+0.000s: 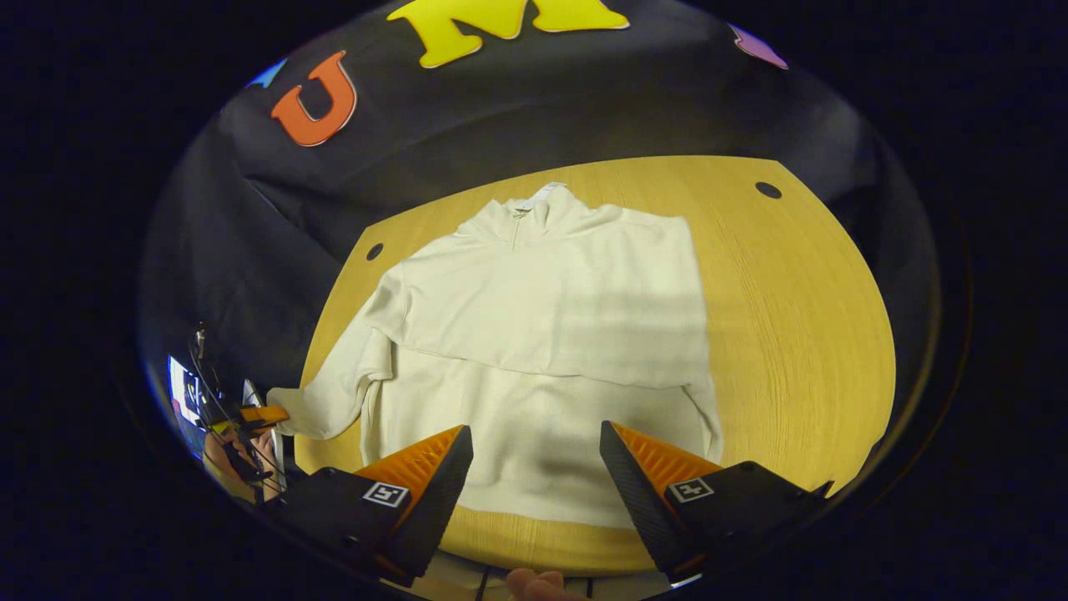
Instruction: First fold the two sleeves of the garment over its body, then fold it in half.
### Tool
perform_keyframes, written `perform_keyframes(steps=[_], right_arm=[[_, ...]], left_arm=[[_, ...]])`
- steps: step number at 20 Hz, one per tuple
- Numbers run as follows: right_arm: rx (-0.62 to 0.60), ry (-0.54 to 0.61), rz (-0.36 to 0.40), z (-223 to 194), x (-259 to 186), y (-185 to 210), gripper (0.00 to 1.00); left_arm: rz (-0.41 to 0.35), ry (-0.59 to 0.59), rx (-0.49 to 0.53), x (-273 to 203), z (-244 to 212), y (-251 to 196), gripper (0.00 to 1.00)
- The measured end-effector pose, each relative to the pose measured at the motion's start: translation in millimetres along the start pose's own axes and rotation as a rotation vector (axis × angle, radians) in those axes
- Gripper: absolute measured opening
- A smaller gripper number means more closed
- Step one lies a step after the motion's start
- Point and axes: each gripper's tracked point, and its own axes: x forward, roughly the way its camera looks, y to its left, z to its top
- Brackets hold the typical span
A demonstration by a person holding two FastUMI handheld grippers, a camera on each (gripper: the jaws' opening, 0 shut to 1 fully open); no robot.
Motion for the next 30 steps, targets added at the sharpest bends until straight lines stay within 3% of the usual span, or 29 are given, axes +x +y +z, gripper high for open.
perform_keyframes(steps=[3,7,9,10,11,14,15,16,17,22,23,24,30], right_arm=[[0.014,-0.036,0.005,10,-3,-21,0.92],[-0.028,-0.054,0.000,14,-9,-54,0.96],[-0.055,-0.068,-0.033,17,-9,-78,0.92],[-0.060,-0.068,-0.055,18,-9,-96,0.96],[-0.053,-0.064,-0.067,18,-9,-109,0.92],[0.007,-0.048,-0.079,13,-4,-144,0.96],[0.031,-0.039,-0.081,11,-3,-155,0.93],[0.057,-0.034,-0.082,9,-2,-166,0.97],[0.084,-0.035,-0.083,9,-2,-177,0.93],[0.155,-0.031,-0.091,-4,-8,-223,0.96],[0.157,-0.030,-0.097,-6,-9,-230,0.96],[0.158,-0.032,-0.103,-8,-10,-235,0.97],[0.157,-0.015,-0.135,-28,-19,-253,0.96]], left_arm=[[-0.022,-0.022,0.039,-13,14,-47,0.10],[-0.080,-0.050,0.092,-29,33,-122,0.09],[-0.091,-0.070,0.129,-38,43,-161,0.09],[-0.102,-0.066,0.147,-43,43,-188,0.10],[-0.123,-0.068,0.158,-44,41,-210,0.10],[-0.178,-0.073,0.224,-50,38,-276,0.09],[-0.194,-0.073,0.249,-53,34,-300,0.09],[-0.212,-0.067,0.273,-56,27,-325,0.09],[-0.221,-0.064,0.299,-56,22,-349,0.09],[-0.291,-0.033,0.437,-59,-24,-476,0.09],[-0.309,-0.012,0.465,-57,-42,-502,0.02],[-0.321,0.007,0.481,-55,-58,-522,0.09],[-0.403,0.097,0.626,-53,-152,-631,0.14]])
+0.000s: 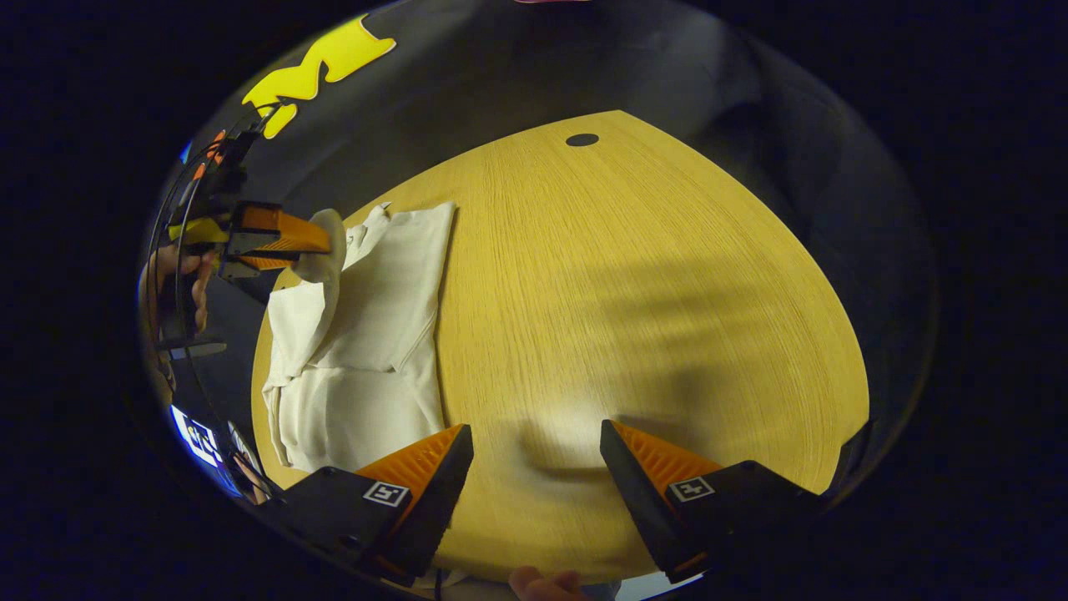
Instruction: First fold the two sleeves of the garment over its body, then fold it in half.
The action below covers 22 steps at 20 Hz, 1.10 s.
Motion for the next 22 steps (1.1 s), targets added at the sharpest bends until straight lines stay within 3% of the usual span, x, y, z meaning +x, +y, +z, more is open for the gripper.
perform_keyframes(steps=[1,2,6,7,8,9,10,11,16,22], right_arm=[[-0.004,0.001,-0.007,-2,-1,-3,0.96],[-0.004,0.005,-0.009,-5,0,-4,0.96],[0.002,0.029,-0.011,-21,-2,-6,0.96],[0.003,0.036,-0.016,-25,-3,-5,0.96],[0.005,0.041,-0.017,-27,-2,-4,0.96],[0.005,0.042,-0.019,-28,-1,-3,0.96],[0.003,0.041,-0.022,-28,-2,-1,0.96],[-0.003,0.039,-0.020,-28,-2,3,0.96],[-0.065,0.040,-0.015,-35,-2,33,0.96],[-0.133,0.059,-0.008,-54,4,75,0.96]], left_arm=[[0.005,0.004,0.026,5,0,-11,0.23],[-0.001,0.007,0.042,7,0,-23,0.16],[-0.052,-0.018,0.042,7,0,-44,0.39],[-0.057,-0.023,0.052,4,2,-50,0.58],[-0.054,-0.029,0.056,-1,2,-52,0.65],[-0.055,-0.038,0.056,-6,1,-52,0.87],[-0.059,-0.048,0.053,-12,1,-51,0.84],[-0.063,-0.060,0.051,-16,0,-48,0.92],[-0.064,-0.084,0.065,-34,-19,-13,0.94],[-0.003,-0.071,0.047,-53,-69,69,0.97]])
